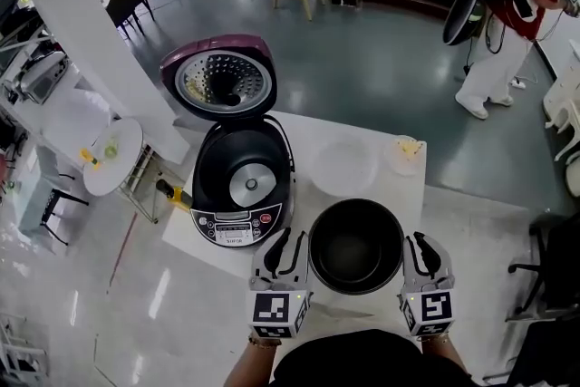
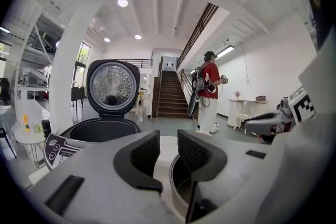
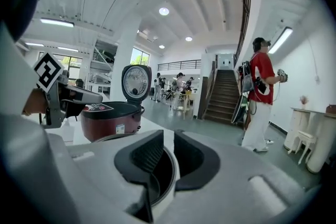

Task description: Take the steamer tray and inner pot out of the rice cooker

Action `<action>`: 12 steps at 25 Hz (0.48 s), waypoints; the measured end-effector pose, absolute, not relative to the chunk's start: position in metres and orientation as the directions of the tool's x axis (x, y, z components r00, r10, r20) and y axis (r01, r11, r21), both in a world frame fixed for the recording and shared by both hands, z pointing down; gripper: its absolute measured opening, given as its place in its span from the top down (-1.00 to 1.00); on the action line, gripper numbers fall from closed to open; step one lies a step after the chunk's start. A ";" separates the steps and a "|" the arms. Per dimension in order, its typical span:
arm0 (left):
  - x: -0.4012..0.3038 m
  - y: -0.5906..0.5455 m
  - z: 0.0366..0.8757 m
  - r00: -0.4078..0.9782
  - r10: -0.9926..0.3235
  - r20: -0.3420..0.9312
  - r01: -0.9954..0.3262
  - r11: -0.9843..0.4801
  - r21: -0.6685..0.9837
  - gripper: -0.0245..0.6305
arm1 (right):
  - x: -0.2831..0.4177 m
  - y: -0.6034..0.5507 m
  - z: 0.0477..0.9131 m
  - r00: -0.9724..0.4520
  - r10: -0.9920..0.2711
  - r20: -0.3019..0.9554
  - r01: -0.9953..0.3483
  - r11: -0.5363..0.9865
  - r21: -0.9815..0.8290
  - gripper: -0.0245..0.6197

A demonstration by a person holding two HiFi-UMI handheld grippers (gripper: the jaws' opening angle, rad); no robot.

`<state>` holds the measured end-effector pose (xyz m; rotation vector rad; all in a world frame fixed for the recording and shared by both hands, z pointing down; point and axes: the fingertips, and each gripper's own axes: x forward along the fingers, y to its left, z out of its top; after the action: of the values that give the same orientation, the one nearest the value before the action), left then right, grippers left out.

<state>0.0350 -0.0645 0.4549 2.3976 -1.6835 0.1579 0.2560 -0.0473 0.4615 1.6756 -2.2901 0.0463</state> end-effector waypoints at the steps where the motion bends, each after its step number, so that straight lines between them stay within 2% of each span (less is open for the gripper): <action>1: 0.036 -0.059 0.453 0.344 -0.918 0.198 -0.938 -0.329 0.108 0.61 | 0.256 -0.044 0.458 -0.274 -0.929 0.247 -0.938 0.315 0.145 0.77; 6: 0.038 -0.038 0.448 0.347 -0.920 0.183 -0.937 -0.333 0.104 0.61 | 0.255 -0.032 0.448 -0.292 -0.932 0.213 -0.944 0.317 0.091 0.91; 12: 0.040 -0.023 0.449 0.354 -0.919 0.175 -0.934 -0.338 0.114 0.63 | 0.254 -0.020 0.451 -0.313 -0.925 0.217 -0.946 0.323 0.009 0.91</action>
<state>0.0403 -0.0230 0.4491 2.4194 -1.6789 0.1170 0.2538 -0.0200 0.4510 1.7197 -2.4013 0.1777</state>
